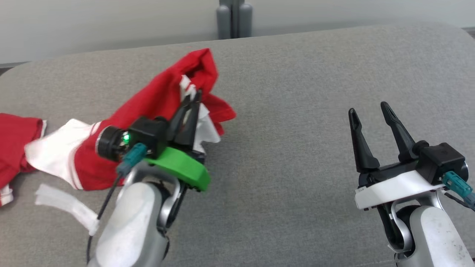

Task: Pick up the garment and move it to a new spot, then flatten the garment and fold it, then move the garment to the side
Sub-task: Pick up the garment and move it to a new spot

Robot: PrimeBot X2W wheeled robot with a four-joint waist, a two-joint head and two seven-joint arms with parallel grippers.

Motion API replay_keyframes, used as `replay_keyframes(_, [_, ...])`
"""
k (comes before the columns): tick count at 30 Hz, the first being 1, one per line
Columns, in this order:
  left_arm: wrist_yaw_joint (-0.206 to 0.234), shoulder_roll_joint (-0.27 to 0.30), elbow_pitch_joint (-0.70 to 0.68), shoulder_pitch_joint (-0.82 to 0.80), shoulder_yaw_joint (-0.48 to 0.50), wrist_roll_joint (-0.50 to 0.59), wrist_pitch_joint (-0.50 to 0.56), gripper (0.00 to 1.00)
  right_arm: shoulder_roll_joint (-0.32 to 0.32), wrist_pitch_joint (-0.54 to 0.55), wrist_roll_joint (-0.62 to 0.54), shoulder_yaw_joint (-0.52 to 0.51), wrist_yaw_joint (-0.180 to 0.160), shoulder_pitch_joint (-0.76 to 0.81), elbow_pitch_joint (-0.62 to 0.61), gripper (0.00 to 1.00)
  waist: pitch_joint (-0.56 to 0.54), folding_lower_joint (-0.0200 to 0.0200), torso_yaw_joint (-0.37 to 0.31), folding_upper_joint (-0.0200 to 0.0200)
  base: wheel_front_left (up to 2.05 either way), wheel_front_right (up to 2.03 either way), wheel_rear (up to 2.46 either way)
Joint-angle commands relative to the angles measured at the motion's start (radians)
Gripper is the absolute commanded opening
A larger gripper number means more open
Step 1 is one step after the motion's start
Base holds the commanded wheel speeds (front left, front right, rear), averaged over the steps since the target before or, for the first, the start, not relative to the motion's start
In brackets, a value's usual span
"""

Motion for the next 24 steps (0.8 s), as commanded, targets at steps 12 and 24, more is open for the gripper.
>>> replay_keyframes(12, [-0.012,-0.015,0.208,-0.205,-0.342,-0.155,-0.065,0.0,0.033,-0.08,0.037,-0.008,-0.001,-0.061,0.056,1.0,0.247,0.0001,-0.273,-0.0001,0.0,0.0,0.0])
replay_keyframes(24, [0.012,-0.016,0.259,-0.234,-0.414,-0.169,-0.198,1.0,0.037,-0.111,0.033,-0.009,-0.001,-0.06,0.132,1.0,0.164,0.0001,-0.191,-0.0001,0.0,0.0,0.0])
